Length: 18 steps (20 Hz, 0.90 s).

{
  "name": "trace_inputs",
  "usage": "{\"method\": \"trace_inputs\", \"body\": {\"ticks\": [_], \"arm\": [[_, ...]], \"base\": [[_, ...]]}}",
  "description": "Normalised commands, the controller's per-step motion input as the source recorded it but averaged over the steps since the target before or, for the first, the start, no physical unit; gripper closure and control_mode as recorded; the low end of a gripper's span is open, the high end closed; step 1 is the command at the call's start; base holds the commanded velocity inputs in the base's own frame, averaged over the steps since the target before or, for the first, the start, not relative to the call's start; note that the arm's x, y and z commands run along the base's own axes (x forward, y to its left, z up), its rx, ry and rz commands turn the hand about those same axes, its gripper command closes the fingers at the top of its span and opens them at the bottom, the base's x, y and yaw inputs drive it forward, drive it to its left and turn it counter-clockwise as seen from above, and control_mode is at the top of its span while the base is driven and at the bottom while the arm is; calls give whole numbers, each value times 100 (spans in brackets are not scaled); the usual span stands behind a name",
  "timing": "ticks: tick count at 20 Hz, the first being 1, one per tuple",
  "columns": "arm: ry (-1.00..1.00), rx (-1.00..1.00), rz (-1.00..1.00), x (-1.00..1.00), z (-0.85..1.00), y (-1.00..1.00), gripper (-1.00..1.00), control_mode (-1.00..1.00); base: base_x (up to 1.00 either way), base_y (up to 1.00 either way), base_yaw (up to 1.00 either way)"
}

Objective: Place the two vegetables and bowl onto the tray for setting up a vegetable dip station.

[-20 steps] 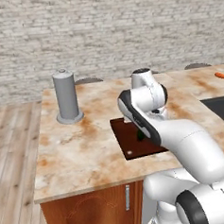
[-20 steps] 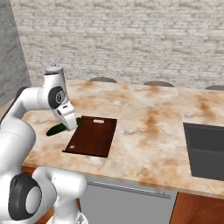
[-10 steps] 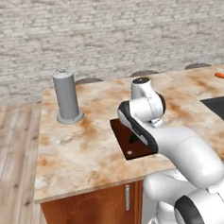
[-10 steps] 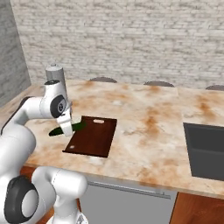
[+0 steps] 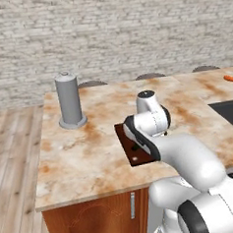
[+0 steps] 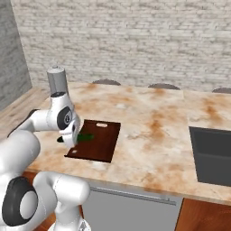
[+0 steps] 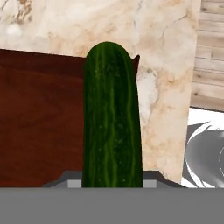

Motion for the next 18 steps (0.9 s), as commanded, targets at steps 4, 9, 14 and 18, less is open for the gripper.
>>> {"method": "trace_inputs", "body": {"ticks": [4, 9, 14, 18], "arm": [[4, 9, -23, 22, -20, -14, 100, -100], [2, 9, -21, 20, -23, -6, 100, -100], [0, 4, -19, 19, -28, 0, 100, -100], [0, 1, -16, 17, -32, 1, 100, -100]], "base": [[0, 0, 0], [0, 0, 0], [0, 0, 0], [0, 0, 0]]}}
